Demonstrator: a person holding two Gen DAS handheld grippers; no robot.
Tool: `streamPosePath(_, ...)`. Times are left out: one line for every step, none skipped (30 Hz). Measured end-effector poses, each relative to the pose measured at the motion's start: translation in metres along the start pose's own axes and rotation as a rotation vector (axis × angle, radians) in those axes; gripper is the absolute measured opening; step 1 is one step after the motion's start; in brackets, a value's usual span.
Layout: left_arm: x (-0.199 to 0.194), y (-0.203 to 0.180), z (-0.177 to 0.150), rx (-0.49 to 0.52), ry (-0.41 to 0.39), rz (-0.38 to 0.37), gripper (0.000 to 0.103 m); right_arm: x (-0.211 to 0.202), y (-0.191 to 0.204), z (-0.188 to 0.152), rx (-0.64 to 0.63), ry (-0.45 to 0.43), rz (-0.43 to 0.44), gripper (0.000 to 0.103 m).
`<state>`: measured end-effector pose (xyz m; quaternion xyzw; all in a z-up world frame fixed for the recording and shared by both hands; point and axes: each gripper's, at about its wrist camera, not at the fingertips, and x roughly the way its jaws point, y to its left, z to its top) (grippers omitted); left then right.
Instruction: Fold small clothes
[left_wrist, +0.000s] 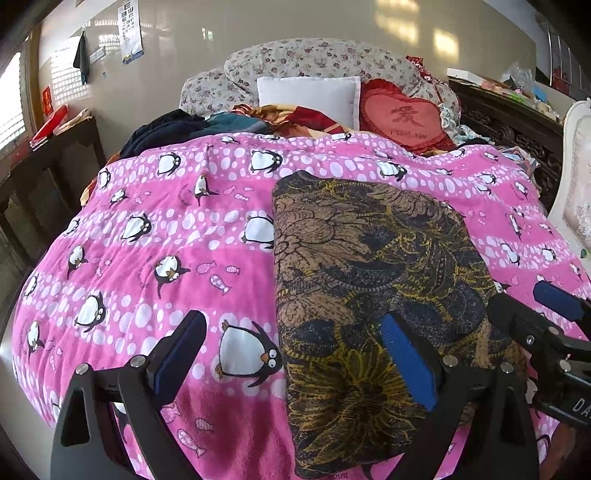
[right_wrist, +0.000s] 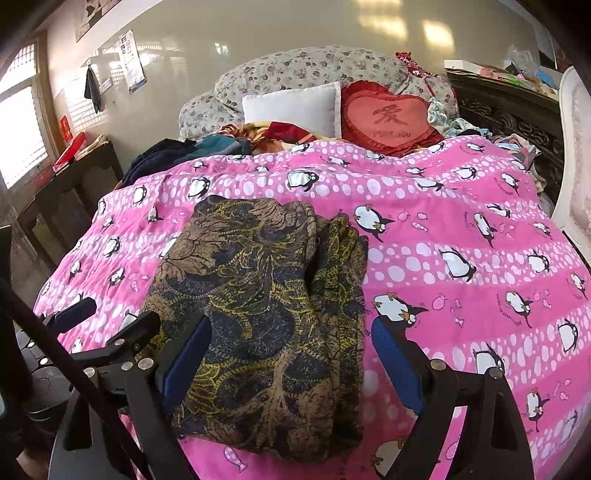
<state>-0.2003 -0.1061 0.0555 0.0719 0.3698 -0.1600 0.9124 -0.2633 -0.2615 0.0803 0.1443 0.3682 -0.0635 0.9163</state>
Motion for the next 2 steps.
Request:
streamPosePath(0.0001, 0.0023, 0.0014, -0.002, 0.005, -0.006, 0.095, 0.0002, -0.0009, -0.0002, 0.001, 0.001, 0.004, 0.092)
streamPosePath(0.0003, 0.0060, 0.0031, -0.002, 0.013, -0.011, 0.095, -0.0003, -0.0024, -0.0004, 0.002, 0.001, 0.007, 0.092)
